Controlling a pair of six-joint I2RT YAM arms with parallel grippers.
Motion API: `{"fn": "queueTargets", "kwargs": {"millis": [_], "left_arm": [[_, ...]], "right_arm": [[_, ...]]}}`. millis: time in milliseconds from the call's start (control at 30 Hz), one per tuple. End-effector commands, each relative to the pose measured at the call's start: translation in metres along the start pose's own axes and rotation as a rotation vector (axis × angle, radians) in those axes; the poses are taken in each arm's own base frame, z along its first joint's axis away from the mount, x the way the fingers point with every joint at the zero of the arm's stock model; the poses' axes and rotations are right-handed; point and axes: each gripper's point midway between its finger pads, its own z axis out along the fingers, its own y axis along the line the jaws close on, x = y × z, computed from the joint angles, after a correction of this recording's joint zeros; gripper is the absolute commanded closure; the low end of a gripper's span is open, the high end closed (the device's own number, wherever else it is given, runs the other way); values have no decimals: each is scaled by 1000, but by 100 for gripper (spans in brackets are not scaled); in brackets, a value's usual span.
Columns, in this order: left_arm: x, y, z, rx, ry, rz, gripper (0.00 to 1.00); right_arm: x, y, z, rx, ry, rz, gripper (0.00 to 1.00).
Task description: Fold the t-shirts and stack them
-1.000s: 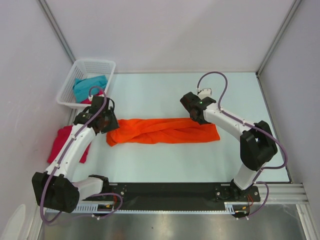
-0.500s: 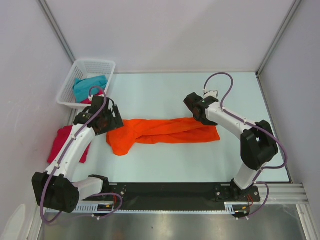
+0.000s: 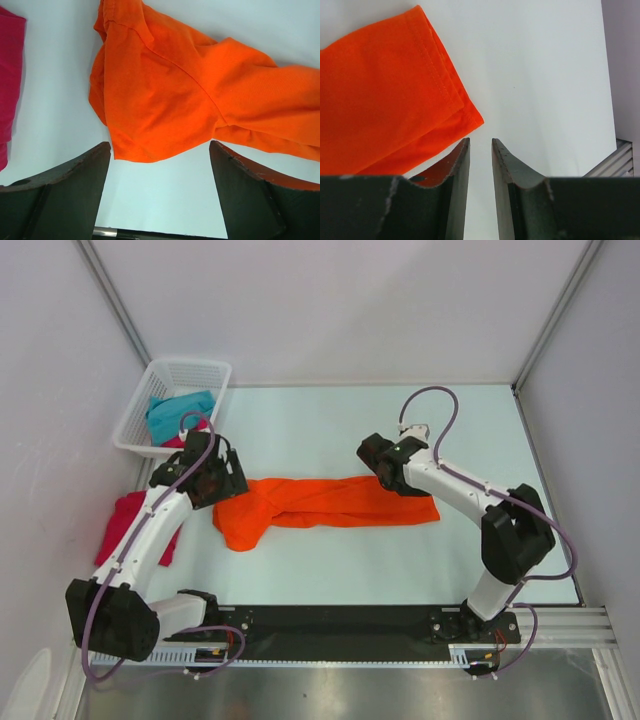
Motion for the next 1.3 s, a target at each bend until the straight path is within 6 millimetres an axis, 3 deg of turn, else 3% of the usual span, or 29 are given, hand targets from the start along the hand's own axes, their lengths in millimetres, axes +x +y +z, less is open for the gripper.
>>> {"fn": "queueTargets", "kwargs": {"millis": [0,233,467,667,833,1000,1267], "left_arm": [[-11,-9,-1,34,-38,-1,15],[-6,-7,10,17,-23,-4,15],[23,1,56,-56,62,-93,16],[10,15,63,-156,-11,-170,15],[11,13,82,-169,-3,-215,15],[29,12,109,-199,73,-266,14],[27,10,125,-142,84,-390,14]], "right_arm": [[-13,-20,-15,32,-67,91,71],[-16,4,-9,-6,-59,78,71],[-31,36,-1,-84,-34,60,69],[-65,57,-4,-174,-41,41,69],[-78,61,-12,-228,-47,54,69],[-82,54,-16,-242,-55,62,69],[-102,39,-18,-266,-73,114,69]]}}
